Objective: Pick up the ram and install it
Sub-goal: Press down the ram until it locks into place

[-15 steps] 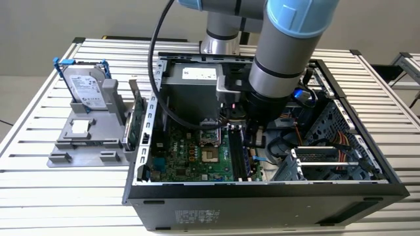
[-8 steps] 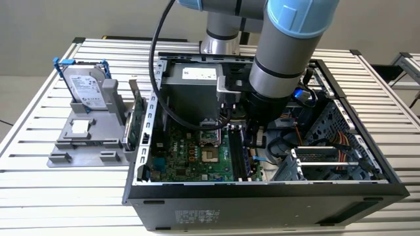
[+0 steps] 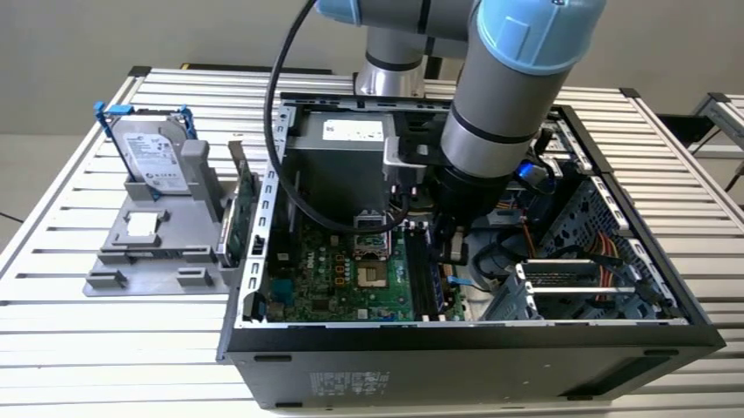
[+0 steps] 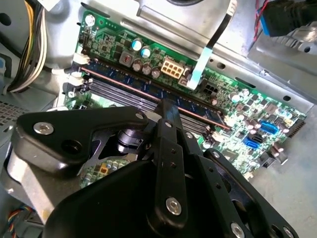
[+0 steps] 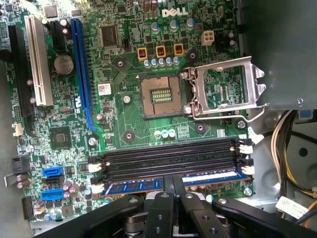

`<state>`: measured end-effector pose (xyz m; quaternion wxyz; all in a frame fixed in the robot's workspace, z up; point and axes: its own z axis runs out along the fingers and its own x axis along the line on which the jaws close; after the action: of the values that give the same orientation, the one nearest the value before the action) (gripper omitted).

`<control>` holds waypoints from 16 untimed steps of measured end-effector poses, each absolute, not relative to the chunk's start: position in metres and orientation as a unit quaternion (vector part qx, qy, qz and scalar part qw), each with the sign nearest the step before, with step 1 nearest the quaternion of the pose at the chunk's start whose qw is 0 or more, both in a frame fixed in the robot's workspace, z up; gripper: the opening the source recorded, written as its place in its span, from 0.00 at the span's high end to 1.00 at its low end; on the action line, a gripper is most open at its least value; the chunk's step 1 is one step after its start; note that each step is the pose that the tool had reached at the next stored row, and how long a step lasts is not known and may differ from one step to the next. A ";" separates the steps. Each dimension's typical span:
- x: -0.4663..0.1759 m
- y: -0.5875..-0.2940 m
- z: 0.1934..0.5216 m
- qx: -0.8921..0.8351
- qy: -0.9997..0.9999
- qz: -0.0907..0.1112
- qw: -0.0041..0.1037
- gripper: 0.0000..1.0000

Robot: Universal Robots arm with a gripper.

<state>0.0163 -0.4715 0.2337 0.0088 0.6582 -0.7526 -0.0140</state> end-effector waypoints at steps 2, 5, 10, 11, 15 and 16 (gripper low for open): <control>0.016 -0.471 0.233 0.658 -0.753 -0.014 0.009 1.00; 0.016 -0.471 0.233 0.658 -0.753 -0.015 0.009 1.00; 0.017 -0.471 0.233 0.658 -0.753 -0.015 0.010 1.00; 0.017 -0.471 0.233 0.658 -0.753 -0.015 0.010 1.00; 0.018 -0.471 0.233 0.661 -0.750 -0.015 0.010 1.00; 0.018 -0.471 0.232 0.663 -0.748 -0.015 0.010 1.00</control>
<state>0.0183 -0.4714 0.2324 0.0098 0.6631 -0.7483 -0.0149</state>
